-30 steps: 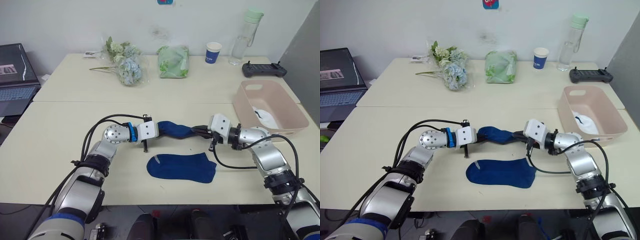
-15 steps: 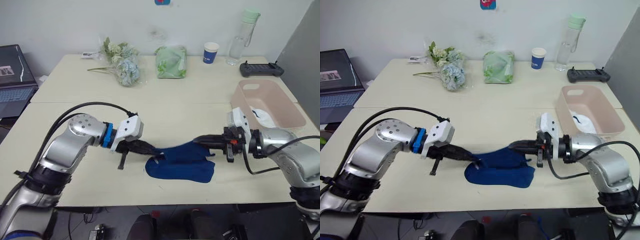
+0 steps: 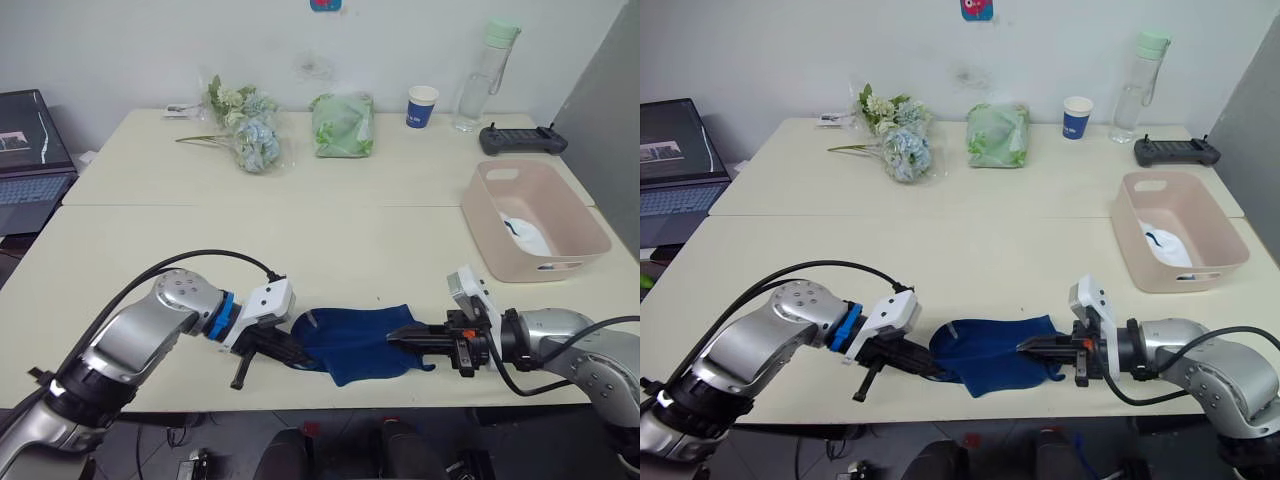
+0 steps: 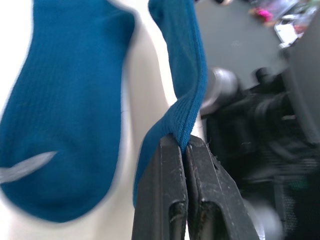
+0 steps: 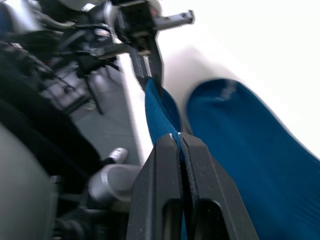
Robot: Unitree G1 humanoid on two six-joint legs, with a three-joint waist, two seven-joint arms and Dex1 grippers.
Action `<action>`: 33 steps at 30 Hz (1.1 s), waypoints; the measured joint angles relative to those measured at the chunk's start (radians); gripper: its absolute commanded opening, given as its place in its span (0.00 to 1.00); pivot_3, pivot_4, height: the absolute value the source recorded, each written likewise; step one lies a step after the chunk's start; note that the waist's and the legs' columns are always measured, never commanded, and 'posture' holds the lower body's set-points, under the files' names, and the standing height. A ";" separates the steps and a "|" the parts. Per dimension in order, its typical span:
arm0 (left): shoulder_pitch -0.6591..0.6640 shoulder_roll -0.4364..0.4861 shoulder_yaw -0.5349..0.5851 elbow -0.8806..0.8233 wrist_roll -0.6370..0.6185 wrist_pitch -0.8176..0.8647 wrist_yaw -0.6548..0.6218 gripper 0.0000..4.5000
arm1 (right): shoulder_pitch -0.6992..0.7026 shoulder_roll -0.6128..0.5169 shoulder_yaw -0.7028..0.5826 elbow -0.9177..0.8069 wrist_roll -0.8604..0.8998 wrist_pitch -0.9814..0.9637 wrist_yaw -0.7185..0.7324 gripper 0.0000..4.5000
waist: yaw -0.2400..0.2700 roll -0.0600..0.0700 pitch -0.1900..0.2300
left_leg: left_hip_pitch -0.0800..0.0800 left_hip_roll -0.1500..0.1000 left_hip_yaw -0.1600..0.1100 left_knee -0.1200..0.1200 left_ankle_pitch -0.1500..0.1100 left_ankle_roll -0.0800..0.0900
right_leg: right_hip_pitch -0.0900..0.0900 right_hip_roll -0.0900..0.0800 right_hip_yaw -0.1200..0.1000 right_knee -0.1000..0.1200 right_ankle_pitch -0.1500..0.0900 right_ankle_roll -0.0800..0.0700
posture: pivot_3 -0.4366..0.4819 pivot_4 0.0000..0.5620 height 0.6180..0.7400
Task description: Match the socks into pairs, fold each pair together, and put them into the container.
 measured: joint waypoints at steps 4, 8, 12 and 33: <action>-0.079 -0.052 -0.035 0.084 0.054 -0.021 0.001 0.00 | -0.017 0.000 0.027 0.083 -0.079 -0.064 0.007 0.00 | 0.000 0.000 0.000 | 0.000 0.000 0.000 0.000 0.000 0.000 | 0.000 0.000 0.000 0.000 0.000 0.000 | 0.48 0.27 1.00; -0.130 -0.098 -0.064 0.173 0.103 -0.038 0.002 0.00 | -0.053 0.012 0.045 0.154 -0.143 -0.120 0.014 0.00 | -0.001 0.000 0.000 | 0.000 0.000 0.000 0.000 0.000 0.000 | -0.001 0.001 0.000 0.000 0.000 0.000 | 0.48 0.27 1.00; -0.171 -0.122 -0.082 0.231 0.136 -0.042 -0.001 0.00 | -0.082 0.047 0.076 0.214 -0.196 -0.162 0.015 0.00 | -0.002 0.000 0.000 | 0.000 0.001 0.000 0.000 0.000 0.000 | -0.001 0.001 0.001 0.000 0.000 0.000 | 0.48 0.27 1.00; -0.256 -0.205 -0.123 0.410 0.270 -0.130 -0.022 0.00 | -0.101 0.103 0.106 0.299 -0.317 -0.248 0.032 0.11 | -0.002 0.000 0.000 | 0.000 0.000 0.000 0.000 0.000 0.000 | -0.001 0.000 0.001 0.001 0.000 0.000 | 0.48 0.27 1.00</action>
